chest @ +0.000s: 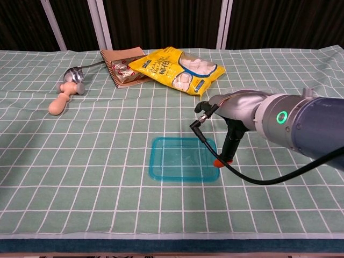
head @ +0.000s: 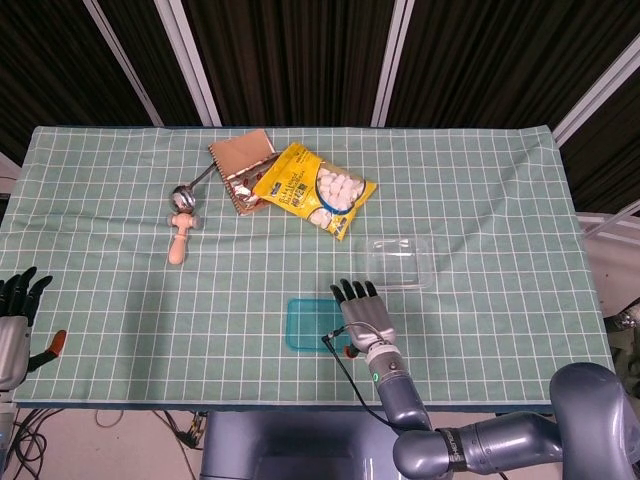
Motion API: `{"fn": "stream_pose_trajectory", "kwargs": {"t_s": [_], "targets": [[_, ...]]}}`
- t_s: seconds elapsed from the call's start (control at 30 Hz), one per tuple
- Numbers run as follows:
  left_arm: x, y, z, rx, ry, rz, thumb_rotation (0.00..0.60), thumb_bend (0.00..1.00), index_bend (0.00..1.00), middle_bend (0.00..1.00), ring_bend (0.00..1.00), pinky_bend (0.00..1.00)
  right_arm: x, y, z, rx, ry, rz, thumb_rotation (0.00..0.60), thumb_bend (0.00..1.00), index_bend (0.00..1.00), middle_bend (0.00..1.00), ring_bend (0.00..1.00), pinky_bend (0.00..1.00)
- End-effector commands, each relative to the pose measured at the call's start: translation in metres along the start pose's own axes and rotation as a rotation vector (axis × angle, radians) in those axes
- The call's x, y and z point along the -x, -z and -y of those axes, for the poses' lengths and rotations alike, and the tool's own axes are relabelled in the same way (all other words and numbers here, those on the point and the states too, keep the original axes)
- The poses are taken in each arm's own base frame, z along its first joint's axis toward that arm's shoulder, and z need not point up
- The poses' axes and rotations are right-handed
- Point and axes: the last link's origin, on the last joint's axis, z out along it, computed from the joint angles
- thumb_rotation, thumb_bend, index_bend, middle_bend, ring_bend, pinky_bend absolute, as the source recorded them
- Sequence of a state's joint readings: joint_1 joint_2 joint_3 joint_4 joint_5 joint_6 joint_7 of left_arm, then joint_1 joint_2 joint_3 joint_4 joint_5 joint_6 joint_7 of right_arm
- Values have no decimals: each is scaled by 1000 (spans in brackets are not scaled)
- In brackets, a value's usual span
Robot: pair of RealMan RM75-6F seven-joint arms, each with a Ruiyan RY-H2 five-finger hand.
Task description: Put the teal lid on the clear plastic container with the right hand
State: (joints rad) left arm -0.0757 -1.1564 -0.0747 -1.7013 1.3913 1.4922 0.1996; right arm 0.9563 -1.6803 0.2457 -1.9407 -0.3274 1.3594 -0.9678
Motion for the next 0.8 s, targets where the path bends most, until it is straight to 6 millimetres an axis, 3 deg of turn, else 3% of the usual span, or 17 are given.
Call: {"fn": "stream_pose_trajectory", "kwargs": {"t_s": [0.03, 0.8], "targets": [[0, 0, 0, -2, 1, 0, 600, 316, 121, 0, 0, 0, 2, -2, 3, -1, -3, 7, 600, 221, 0, 32, 0, 0], [0, 0, 1, -6, 5, 0, 600, 326, 121, 0, 0, 0, 23, -15, 23, -10, -42, 30, 600, 217, 0, 63, 0, 0]]}}
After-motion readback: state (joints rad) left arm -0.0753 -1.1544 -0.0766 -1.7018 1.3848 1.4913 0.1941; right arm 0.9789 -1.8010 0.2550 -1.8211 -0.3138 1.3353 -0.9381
